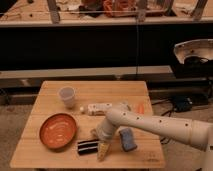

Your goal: Place the eraser in the ceramic cup

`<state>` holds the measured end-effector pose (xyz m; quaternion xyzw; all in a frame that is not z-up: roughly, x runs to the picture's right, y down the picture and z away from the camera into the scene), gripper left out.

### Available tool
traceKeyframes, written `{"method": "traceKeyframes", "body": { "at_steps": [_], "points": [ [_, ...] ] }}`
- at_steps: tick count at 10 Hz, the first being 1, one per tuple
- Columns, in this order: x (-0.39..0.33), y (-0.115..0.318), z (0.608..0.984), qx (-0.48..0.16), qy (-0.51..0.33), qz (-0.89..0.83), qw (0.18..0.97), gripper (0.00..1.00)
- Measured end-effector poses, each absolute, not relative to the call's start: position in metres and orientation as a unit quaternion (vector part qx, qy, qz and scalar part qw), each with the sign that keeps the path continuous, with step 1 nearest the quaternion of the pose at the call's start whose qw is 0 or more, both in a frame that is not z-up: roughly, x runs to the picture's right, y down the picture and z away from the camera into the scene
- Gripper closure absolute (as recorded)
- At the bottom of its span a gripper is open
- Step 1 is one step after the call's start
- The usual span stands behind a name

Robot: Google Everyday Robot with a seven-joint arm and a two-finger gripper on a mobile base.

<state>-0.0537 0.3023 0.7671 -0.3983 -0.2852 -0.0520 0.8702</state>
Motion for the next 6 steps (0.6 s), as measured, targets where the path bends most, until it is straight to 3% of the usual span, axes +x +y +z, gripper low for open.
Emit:
{"method": "traceKeyframes", "body": {
  "at_steps": [6],
  "points": [
    [-0.0534,0.3033,0.7656,-0.400,-0.285,-0.048,0.870,0.20]
  ]
}}
